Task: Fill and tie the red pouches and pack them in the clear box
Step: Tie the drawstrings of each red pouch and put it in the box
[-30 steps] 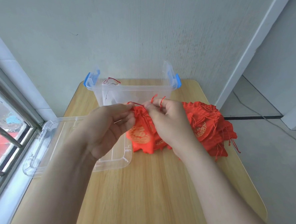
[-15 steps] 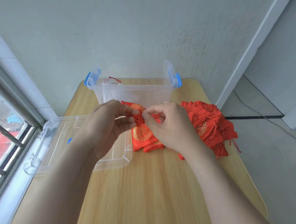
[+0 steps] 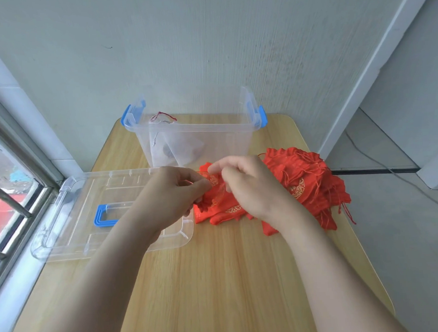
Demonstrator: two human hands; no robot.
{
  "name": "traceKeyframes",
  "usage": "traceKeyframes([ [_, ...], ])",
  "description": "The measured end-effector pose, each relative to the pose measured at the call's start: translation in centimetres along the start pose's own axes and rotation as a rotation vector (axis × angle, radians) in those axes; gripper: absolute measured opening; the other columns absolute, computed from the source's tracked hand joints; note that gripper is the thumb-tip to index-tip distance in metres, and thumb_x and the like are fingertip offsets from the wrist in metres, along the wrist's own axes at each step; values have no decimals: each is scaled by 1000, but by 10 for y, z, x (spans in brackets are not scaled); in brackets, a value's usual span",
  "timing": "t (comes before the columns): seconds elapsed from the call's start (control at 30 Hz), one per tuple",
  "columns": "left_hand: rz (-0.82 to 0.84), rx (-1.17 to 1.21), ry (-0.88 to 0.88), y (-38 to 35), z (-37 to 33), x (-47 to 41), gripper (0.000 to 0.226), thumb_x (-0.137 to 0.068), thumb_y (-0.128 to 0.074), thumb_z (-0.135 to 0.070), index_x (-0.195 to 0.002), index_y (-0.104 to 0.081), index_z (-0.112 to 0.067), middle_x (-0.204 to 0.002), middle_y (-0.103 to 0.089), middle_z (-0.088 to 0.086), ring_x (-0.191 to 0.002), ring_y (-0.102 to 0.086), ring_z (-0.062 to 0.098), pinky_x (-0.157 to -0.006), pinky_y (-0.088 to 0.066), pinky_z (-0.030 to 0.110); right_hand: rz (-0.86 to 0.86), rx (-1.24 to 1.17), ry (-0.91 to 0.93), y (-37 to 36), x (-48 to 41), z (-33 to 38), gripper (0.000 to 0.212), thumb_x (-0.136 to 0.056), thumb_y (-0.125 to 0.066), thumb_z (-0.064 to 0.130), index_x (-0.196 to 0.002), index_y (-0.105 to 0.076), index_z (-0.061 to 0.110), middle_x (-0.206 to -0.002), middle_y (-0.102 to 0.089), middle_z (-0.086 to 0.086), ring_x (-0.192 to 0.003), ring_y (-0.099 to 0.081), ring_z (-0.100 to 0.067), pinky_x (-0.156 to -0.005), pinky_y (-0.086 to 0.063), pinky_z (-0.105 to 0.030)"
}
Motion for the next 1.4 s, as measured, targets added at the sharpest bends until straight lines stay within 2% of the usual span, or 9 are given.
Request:
traceKeyframes([
  [0.13,89,-112,-78,-5,-8,5,21,-97,-71,-19,-79,-80,-13,-65,-68,-4,-58,-52,4,-59,-44,19,37,-336,-48,0,-3,3,43,-98,-39,-5,-109,-78,10,-77,-64,1,-65,-55,-11,-59,-45,-21],
  [0.33,142,-191,-157,-8,-16,9,17,-95,-76,-23,-81,-82,-14,-77,-65,20,-61,-47,10,-59,-40,21,26,-318,-17,2,-1,1,36,-104,-47,-2,-116,-77,14,-83,-75,3,-63,-55,-6,-61,-47,-18],
  [0.43,110,-135,-153,-6,-16,8,22,-97,-74,-30,-83,-83,-16,-75,-72,11,-65,-58,17,-64,-48,31,-9,-296,61,6,0,1,32,-109,-53,6,-128,-72,23,-98,-82,8,-67,-59,4,-75,-50,-16],
  [0.57,81,10,-74,-2,-16,6,24,-102,-68,-26,-90,-83,-12,-69,-70,-10,-58,-56,-5,-56,-42,7,-79,-242,79,5,-2,-2,44,-108,-60,15,-151,-51,24,-105,-82,8,-91,-76,-6,-91,-58,-27],
  [0.67,74,68,-30,0,-14,5,26,-104,-66,-24,-93,-83,-9,-69,-71,-13,-59,-57,-6,-57,-41,5,-81,-167,93,1,-3,-1,58,-105,-55,8,-157,-39,30,-107,-79,3,-96,-75,-13,-93,-57,-32],
  [0.83,-6,93,66,4,-9,2,26,-101,-68,-25,-87,-82,-8,-75,-75,-1,-63,-63,-2,-52,-42,6,17,151,150,-10,3,12,55,-97,-47,2,-143,-42,32,-107,-55,6,-85,-54,-6,-79,-41,-25],
  [0.97,-33,114,89,5,-7,2,23,-100,-69,-23,-89,-83,-9,-64,-69,-10,-53,-57,-5,-50,-41,5,59,217,226,-20,8,17,38,-90,-60,9,-119,-44,29,-97,-43,21,-81,-51,2,-72,-46,-22],
  [1.17,-41,108,84,11,-8,3,21,-99,-72,-25,-90,-84,-10,-71,-73,-5,-53,-57,-5,-51,-40,4,-29,278,352,-22,8,16,21,-97,-69,18,-108,-52,22,-107,-53,11,-105,-56,-17,-76,-60,-44],
  [1.4,5,66,88,15,-14,6,21,-100,-69,-26,-90,-86,-16,-80,-77,-3,-54,-58,-6,-60,-43,10,-181,369,476,-20,2,14,9,-91,-75,11,-94,-70,18,-94,-62,8,-97,-56,-18,-83,-53,-40],
])
Point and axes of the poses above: each hand's wrist, its own x-axis away from the middle knuckle, its own y-axis out of the back of the hand, z = x × y, the point moved 3 cm from there along -x, towards the middle knuckle
